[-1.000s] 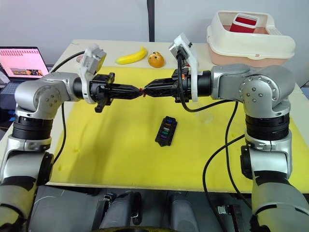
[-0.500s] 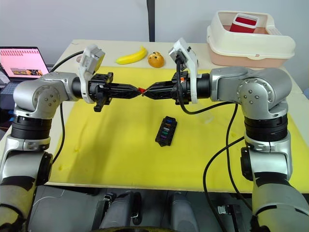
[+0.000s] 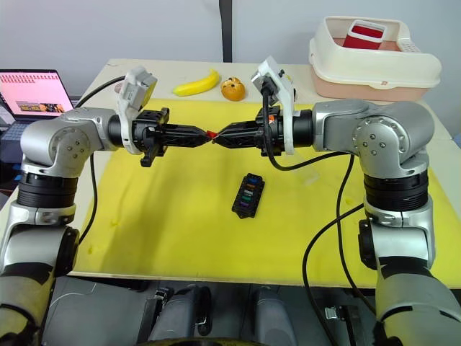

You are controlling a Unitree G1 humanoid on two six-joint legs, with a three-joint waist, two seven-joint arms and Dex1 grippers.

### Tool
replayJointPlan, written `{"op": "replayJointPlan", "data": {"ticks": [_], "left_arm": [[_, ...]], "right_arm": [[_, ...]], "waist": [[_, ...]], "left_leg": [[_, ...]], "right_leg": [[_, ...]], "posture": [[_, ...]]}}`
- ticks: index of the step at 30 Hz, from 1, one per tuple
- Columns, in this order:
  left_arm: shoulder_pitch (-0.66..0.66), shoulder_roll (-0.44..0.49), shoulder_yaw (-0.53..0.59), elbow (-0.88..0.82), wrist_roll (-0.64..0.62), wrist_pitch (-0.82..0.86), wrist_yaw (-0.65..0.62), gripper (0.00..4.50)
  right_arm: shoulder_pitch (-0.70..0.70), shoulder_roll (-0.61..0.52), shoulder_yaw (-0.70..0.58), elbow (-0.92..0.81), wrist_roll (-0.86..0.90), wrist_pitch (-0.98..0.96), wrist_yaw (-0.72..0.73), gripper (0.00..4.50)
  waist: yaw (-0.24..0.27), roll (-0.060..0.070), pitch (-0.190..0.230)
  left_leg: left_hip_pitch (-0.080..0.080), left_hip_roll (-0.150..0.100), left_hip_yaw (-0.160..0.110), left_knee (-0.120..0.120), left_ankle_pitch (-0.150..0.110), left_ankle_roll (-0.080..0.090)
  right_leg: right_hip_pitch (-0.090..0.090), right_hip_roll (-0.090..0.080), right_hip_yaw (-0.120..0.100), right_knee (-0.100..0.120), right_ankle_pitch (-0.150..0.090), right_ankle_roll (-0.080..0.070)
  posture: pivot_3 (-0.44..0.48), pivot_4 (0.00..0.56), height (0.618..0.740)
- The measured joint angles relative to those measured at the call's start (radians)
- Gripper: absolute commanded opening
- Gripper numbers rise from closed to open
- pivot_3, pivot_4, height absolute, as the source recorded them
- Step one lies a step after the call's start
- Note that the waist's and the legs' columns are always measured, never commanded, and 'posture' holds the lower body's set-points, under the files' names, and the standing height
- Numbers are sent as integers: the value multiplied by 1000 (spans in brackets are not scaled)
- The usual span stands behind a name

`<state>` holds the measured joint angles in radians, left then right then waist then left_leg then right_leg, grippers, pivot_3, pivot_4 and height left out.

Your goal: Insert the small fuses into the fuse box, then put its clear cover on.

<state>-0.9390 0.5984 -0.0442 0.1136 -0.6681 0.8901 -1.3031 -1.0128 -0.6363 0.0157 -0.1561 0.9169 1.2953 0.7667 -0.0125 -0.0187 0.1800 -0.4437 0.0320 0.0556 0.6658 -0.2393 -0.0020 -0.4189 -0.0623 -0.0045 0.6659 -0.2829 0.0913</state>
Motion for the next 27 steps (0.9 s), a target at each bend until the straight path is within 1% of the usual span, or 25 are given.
{"op": "replayJointPlan", "data": {"ticks": [9, 10, 11, 12, 24, 25, 26, 27], "left_arm": [[0, -6, 0, 0, 0, 1, 9, 0], [0, -6, 0, 0, 0, 1, 9, 0], [1, -5, 1, 0, 0, 1, 11, 0], [3, -2, 2, -3, -1, 1, 11, 0], [3, 0, 0, -7, 0, 3, 18, 0], [-1, 0, 0, -6, 1, 11, 25, 654], [-1, 0, -1, -6, 3, 17, 29, 833], [-1, 6, -7, -5, 7, 21, 31, 1398]], "right_arm": [[0, 10, 0, 0, 0, 3, -8, 876], [0, 10, 0, 0, 0, 3, -9, 377], [0, 11, 0, 0, 1, 3, -9, 93], [0, 10, -3, 1, 1, 4, -11, 38], [0, 10, -3, -2, 1, 6, -16, 38], [0, 10, -3, -5, 1, 6, -17, 0], [0, 9, -3, -8, 1, 6, -17, 0], [0, 3, -3, -15, -1, 3, -12, 0]], "waist": [[0, 0, 0], [0, 0, 0], [0, 0, 0], [0, 0, 0], [0, 0, 0], [0, 0, 0], [0, 0, 0], [0, 0, 0]], "left_leg": [[0, 0, 0, 0, 0, 0], [0, 0, 0, 0, 0, 0], [0, 0, 0, 0, 0, 0], [0, 0, 0, 0, 0, 0], [0, 0, 0, 0, 0, 0], [0, 0, 0, 0, 0, 0], [0, 0, 0, 0, 0, 0], [0, 0, 0, 0, 0, 0]], "right_leg": [[0, 0, 0, 0, 0, 0], [0, 0, 0, 0, 0, 0], [0, 0, 0, 0, 0, 0], [0, 0, 0, 0, 0, 0], [0, 0, 0, 0, 0, 0], [0, 0, 0, 0, 0, 0], [0, 0, 0, 0, 0, 0], [0, 0, 0, 0, 0, 0]], "posture": [[0, 150, 740], [0, 150, 740], [0, 150, 740], [0, 150, 740], [0, 150, 740], [0, 150, 740], [0, 150, 740], [0, 150, 740]]}}
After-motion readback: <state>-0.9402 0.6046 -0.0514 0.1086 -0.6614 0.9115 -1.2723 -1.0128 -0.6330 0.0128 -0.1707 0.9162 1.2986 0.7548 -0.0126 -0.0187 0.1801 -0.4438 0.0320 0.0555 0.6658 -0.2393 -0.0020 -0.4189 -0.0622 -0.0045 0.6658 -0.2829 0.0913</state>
